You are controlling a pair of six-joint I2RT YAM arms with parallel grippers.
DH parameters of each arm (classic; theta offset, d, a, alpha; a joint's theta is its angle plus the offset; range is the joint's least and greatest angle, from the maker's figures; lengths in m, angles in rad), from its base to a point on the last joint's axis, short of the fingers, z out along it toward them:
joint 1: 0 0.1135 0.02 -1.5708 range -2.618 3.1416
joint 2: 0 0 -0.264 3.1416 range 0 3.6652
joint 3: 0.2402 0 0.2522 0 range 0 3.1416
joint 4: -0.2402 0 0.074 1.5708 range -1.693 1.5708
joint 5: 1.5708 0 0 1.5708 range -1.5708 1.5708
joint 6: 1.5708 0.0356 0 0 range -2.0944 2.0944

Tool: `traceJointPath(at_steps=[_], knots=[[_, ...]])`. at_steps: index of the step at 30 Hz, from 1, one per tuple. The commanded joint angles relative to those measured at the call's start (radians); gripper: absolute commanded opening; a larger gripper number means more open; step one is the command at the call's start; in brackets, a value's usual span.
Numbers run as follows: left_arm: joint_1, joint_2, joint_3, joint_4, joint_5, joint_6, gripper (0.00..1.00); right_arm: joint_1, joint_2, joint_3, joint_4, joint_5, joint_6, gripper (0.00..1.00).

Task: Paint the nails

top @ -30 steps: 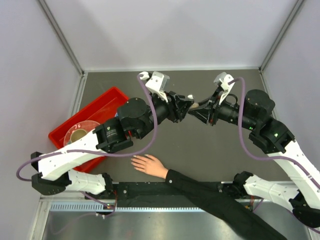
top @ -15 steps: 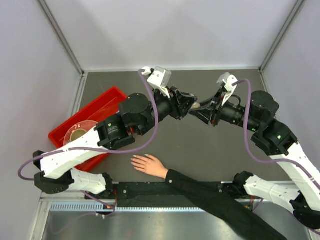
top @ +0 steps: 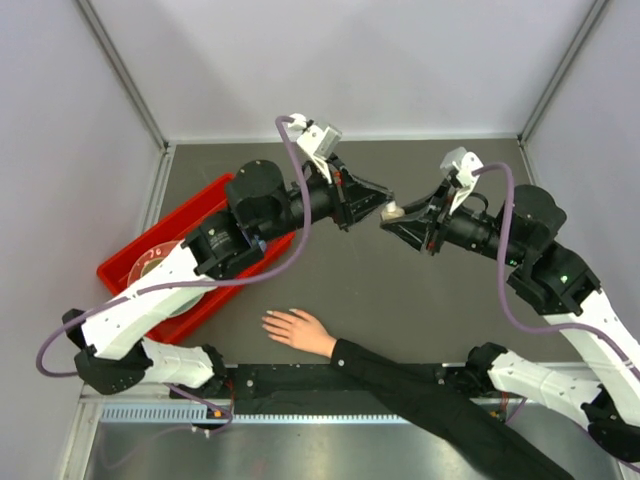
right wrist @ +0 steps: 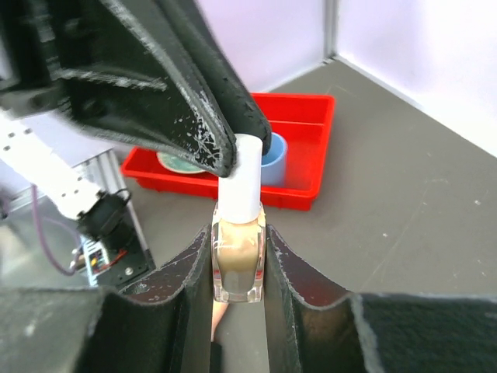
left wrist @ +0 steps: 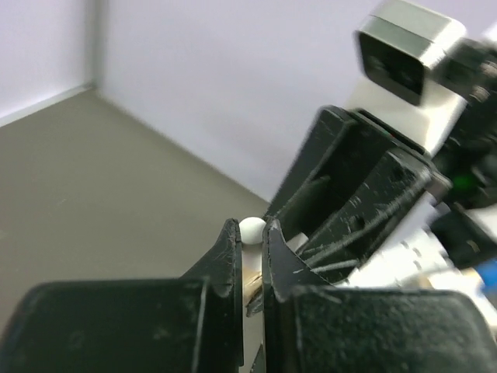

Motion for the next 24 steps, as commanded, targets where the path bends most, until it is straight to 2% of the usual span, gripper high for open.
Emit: traceJointPath(at_steps=[1,2,3,4,5,6,7,9,11,13,15,16,17,19,21,24], knots=[[0.08,-0.025,-0.107,0.271,0.703,0.011,0.0,0.009,-0.045,-0.028,0.14,-0.225,-0.008,0.0],[0.095,-0.022,-0.138,0.297,0.789,0.022,0.0,0.009,-0.058,-0.034,0.178,-0.276,-0.008,0.0],[0.1,-0.008,-0.136,0.314,0.995,0.033,0.0,0.009,-0.058,-0.044,0.198,-0.331,-0.004,0.0],[0.102,0.012,-0.117,0.273,1.067,0.071,0.0,0.009,-0.058,-0.048,0.213,-0.456,0.001,0.0],[0.102,0.058,-0.06,0.236,1.144,0.097,0.0,0.011,-0.046,-0.049,0.245,-0.524,0.013,0.0],[0.102,0.082,-0.032,0.183,1.281,0.12,0.0,0.009,-0.034,-0.049,0.259,-0.586,0.03,0.0],[0.102,0.104,-0.008,0.088,1.349,0.184,0.0,0.009,-0.02,-0.041,0.262,-0.685,0.042,0.0],[0.131,0.15,0.048,0.035,1.375,0.237,0.0,0.011,0.006,-0.028,0.259,-0.733,0.065,0.0],[0.164,0.161,0.051,0.038,1.37,0.243,0.0,0.011,0.003,-0.026,0.235,-0.701,0.039,0.0],[0.186,0.138,0.045,0.032,1.285,0.254,0.0,0.009,-0.002,-0.015,0.169,-0.659,-0.003,0.0],[0.211,0.116,0.042,-0.058,1.167,0.29,0.04,0.009,-0.002,-0.012,0.143,-0.632,-0.013,0.0],[0.211,0.095,0.048,-0.1,1.003,0.335,0.08,0.011,-0.003,-0.015,0.129,-0.603,-0.017,0.0],[0.211,0.084,0.055,-0.146,0.935,0.338,0.29,0.009,-0.002,-0.017,0.121,-0.589,-0.022,0.0],[0.211,0.037,0.052,-0.166,0.782,0.311,0.46,0.009,0.003,-0.017,0.086,-0.536,-0.05,0.0],[0.211,-0.003,0.032,-0.171,0.555,0.269,0.57,0.009,0.01,-0.008,0.057,-0.51,-0.07,0.0],[0.205,-0.084,-0.007,-0.173,0.393,0.205,0.65,0.009,0.026,0.014,-0.013,-0.456,-0.12,0.0]])
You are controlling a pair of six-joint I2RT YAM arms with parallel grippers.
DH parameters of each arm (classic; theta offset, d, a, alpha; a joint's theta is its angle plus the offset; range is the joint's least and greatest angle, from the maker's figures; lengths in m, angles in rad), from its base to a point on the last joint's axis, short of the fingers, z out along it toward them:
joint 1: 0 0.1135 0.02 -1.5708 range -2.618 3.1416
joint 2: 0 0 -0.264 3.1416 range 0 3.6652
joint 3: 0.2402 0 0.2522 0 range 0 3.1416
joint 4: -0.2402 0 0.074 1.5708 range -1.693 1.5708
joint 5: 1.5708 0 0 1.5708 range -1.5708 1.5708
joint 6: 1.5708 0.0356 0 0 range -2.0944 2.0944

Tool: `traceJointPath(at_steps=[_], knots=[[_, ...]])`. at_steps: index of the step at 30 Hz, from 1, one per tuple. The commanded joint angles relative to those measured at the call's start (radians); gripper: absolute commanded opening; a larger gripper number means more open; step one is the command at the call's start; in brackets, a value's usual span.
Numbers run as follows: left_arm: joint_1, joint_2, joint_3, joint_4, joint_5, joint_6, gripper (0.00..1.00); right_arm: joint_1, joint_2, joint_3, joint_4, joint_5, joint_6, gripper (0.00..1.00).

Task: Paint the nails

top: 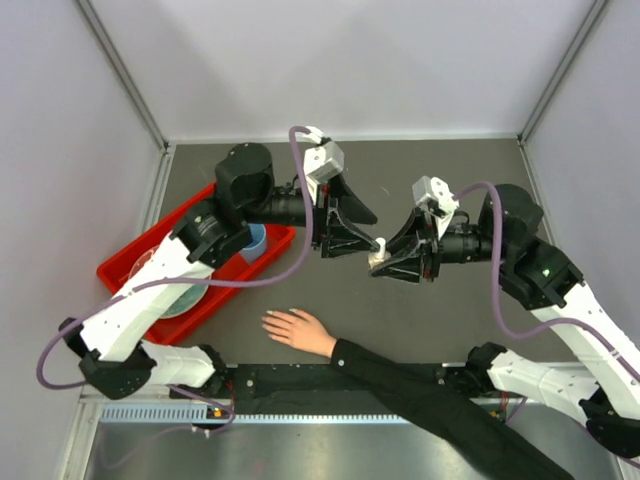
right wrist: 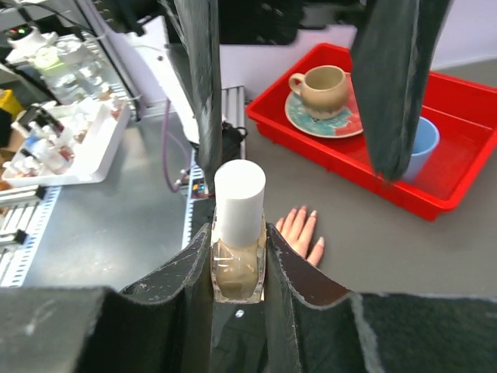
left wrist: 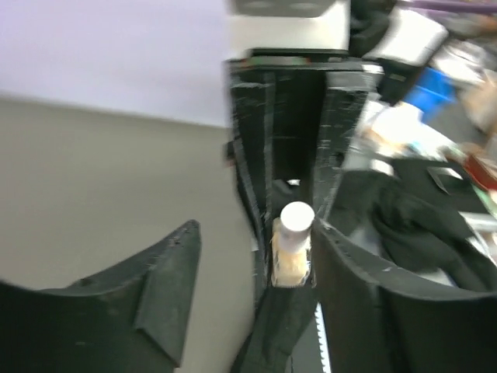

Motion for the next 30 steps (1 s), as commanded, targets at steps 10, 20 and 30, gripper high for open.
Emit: traceJointPath(at_steps=[10,20,30], knots=[[-0.128,-0.224,-0.236,0.182,-0.773,-0.264,0.54,0.01,0.018,0.104,-0.098,0.413,-0.104,0.0],[-0.227,-0.084,-0.135,0.205,-0.784,-0.206,0.51,0.01,0.011,0.119,-0.109,0.416,-0.101,0.0],[-0.245,-0.046,-0.1,0.211,-0.777,-0.19,0.33,0.009,0.005,0.122,-0.106,0.378,-0.101,0.0]])
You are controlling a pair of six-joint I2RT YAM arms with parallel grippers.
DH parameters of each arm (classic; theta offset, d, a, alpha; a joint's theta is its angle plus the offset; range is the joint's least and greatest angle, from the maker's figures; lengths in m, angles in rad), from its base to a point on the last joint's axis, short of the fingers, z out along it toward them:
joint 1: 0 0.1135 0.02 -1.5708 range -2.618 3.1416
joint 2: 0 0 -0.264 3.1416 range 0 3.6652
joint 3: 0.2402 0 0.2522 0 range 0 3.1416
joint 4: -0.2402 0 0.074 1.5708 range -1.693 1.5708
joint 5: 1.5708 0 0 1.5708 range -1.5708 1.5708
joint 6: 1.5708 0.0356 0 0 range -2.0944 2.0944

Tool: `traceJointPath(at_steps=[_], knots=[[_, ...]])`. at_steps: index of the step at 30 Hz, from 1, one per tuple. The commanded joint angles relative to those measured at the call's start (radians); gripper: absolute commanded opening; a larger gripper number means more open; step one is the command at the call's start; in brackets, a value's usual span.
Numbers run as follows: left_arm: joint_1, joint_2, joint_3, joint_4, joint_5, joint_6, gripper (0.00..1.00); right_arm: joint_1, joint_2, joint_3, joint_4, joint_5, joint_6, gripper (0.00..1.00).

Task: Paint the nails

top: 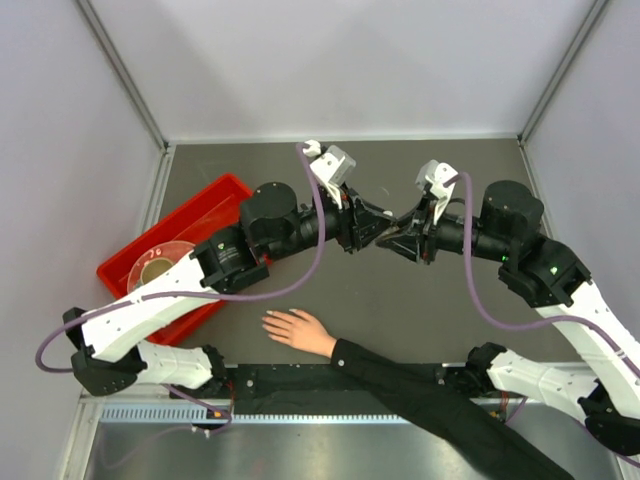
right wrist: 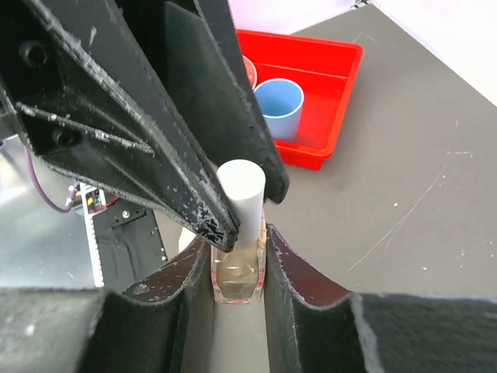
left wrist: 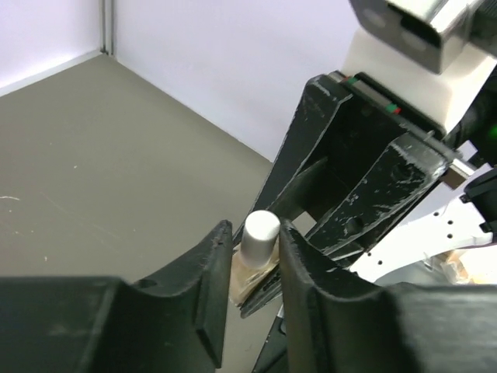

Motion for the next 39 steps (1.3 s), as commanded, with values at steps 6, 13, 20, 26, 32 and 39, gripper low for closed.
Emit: traceJointPath(at_steps=[6,13,20,26,32,39], knots=[[0.001,0.05,0.102,0.05,0.247,0.049,0.01,0.009,-0.031,0.054,0.057,-0.088,0.013,0.0],[0.004,0.157,0.153,0.058,1.244,0.134,0.0,0.01,-0.042,0.011,0.199,-0.614,0.037,0.0],[0.099,0.251,0.208,0.055,1.29,0.072,0.03,0.012,-0.021,0.046,0.171,-0.69,0.052,0.0],[0.159,0.147,0.29,-0.267,0.693,0.267,0.45,0.01,-0.008,0.057,0.069,-0.547,0.005,0.0],[0.159,-0.072,0.078,0.012,0.29,0.085,0.61,0.01,-0.008,0.051,0.048,-0.352,-0.041,0.0],[0.136,-0.232,-0.118,0.133,0.116,-0.058,0.52,0.012,0.005,0.062,0.031,-0.213,-0.035,0.0]])
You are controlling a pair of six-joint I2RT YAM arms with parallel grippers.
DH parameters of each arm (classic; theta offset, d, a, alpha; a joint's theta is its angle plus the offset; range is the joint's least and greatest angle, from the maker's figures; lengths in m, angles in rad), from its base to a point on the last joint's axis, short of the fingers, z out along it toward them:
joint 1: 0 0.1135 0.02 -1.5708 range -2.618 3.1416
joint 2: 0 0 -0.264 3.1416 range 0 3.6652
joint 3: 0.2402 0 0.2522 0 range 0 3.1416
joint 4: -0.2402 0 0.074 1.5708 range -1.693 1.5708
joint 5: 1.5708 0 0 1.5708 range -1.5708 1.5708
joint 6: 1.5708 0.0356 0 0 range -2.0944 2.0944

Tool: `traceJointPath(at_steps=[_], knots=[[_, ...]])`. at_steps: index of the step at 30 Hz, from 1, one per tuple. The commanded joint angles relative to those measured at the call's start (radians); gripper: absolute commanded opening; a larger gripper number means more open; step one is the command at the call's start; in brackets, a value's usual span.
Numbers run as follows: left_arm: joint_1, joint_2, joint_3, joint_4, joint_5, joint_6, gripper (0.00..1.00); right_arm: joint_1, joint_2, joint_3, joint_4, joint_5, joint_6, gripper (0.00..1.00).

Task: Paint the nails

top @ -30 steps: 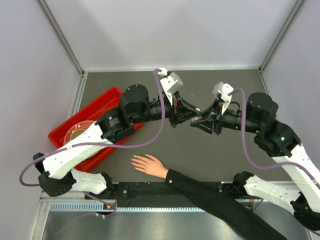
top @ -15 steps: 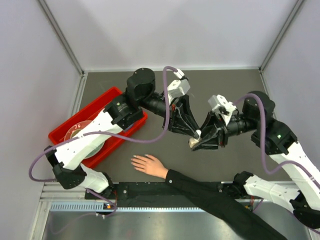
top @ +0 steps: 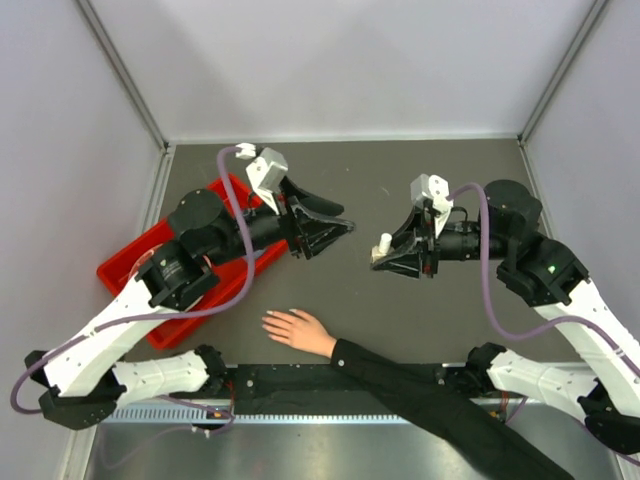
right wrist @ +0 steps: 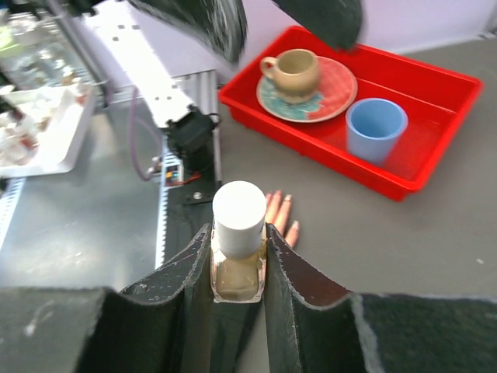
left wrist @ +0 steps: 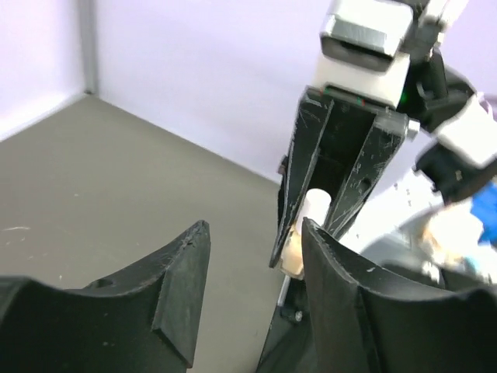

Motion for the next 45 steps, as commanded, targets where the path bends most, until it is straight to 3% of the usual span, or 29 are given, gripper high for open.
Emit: traceJointPath(at_steps=[1,8,13,22,24,26,27,28,29,31,32,33,35,37,38,39,40,41,42,43,44,45], knots=[[-0.034,-0.019,-0.026,0.134,-0.164,-0.094,0.52,0.007,0.002,0.067,0.012,0.13,-0.011,0.0],[-0.208,0.036,-0.006,0.132,-0.365,0.029,0.49,0.005,0.024,0.081,0.004,0.173,0.013,0.0],[-0.226,0.059,-0.021,0.193,-0.324,0.069,0.44,0.005,0.027,0.077,0.006,0.175,0.013,0.0],[-0.227,0.139,0.023,0.126,-0.328,0.063,0.43,0.005,0.016,0.081,0.003,0.165,0.013,0.0],[-0.227,0.145,0.031,0.126,-0.322,0.064,0.35,0.005,0.016,0.083,0.003,0.15,0.013,0.0],[-0.226,0.143,0.04,0.132,-0.235,0.069,0.23,0.007,0.015,0.08,0.0,0.123,0.007,0.0],[-0.224,0.145,0.049,0.132,-0.186,0.08,0.1,0.007,0.015,0.08,-0.005,0.106,-0.002,0.0],[-0.218,0.149,0.062,0.123,-0.096,0.103,0.04,0.005,0.012,0.078,-0.014,0.062,-0.013,0.0],[-0.197,0.16,0.086,0.12,0.142,0.112,0.0,0.005,0.009,0.074,-0.011,0.025,-0.039,0.0],[-0.181,0.174,0.086,0.187,0.512,0.127,0.0,0.007,-0.002,0.048,0.004,-0.149,-0.068,0.0],[-0.178,0.186,0.085,0.212,0.781,0.097,0.0,0.007,-0.017,0.032,0.047,-0.225,-0.071,0.0],[-0.178,0.209,0.106,0.239,0.872,0.059,0.0,0.007,-0.019,0.013,0.075,-0.296,-0.055,0.0],[-0.172,0.324,0.271,-0.015,0.974,0.084,0.0,0.005,-0.008,0.012,0.121,-0.431,0.001,0.0],[-0.173,0.402,0.418,-0.256,0.892,0.299,0.0,0.009,-0.007,0.023,0.107,-0.434,-0.005,0.0],[-0.173,0.41,0.436,-0.37,0.812,0.322,0.0,0.01,-0.013,0.02,0.095,-0.419,-0.019,0.0],[-0.169,0.413,0.445,-0.389,0.628,0.349,0.0,0.009,-0.014,0.018,0.081,-0.401,-0.028,0.0],[-0.161,0.401,0.436,-0.395,0.547,0.35,0.01,0.009,-0.015,0.02,0.068,-0.366,-0.037,0.0],[-0.161,0.392,0.428,-0.382,0.464,0.344,0.09,0.01,-0.011,0.025,0.055,-0.343,-0.047,0.0],[-0.16,0.38,0.418,-0.368,0.292,0.333,0.18,0.01,-0.007,0.032,0.022,-0.315,-0.05,0.0],[-0.155,0.346,0.389,-0.354,0.246,0.301,0.23,0.01,-0.004,0.037,0.011,-0.28,-0.051,0.0],[-0.155,0.323,0.366,-0.298,0.192,0.288,0.42,0.009,-0.004,0.04,-0.001,-0.257,-0.062,0.0],[-0.155,0.3,0.34,-0.265,0.146,0.258,0.48,0.01,-0.004,0.041,-0.012,-0.231,-0.062,0.0]])
